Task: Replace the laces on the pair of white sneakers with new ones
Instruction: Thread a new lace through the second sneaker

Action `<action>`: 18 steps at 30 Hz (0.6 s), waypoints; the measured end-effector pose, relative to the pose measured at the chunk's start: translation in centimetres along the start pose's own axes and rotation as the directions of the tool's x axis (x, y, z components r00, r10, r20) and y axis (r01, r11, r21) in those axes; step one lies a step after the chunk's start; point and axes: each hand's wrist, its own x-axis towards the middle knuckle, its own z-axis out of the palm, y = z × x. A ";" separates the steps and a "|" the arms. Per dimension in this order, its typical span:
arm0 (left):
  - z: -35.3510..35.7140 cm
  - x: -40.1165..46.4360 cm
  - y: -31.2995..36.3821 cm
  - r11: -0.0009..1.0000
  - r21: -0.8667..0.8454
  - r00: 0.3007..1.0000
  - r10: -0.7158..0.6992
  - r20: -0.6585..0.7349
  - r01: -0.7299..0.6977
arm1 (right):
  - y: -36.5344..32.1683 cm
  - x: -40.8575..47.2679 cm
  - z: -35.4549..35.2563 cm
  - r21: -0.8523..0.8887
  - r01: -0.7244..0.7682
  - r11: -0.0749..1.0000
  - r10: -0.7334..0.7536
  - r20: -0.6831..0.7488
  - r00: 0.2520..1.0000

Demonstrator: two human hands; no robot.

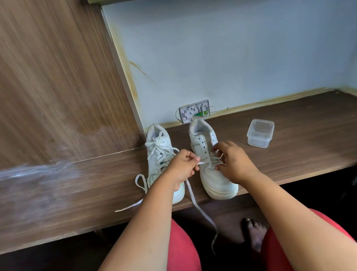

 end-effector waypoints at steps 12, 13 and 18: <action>-2.2 -2.2 1.9 0.879 -0.402 0.964 0.265 -0.034 -0.256 | -1.4 0.5 0.3 -0.032 -0.117 0.993 0.108 -0.218 0.970; -2.0 -2.2 1.7 0.898 -0.357 0.963 0.267 -0.022 -0.257 | -2.4 0.2 0.5 -0.060 -0.037 0.998 0.026 -0.167 0.986; -1.9 -1.9 1.7 0.903 -0.340 0.963 0.265 -0.035 -0.261 | -3.8 -0.1 0.9 -0.144 0.046 0.988 -0.080 -0.240 0.967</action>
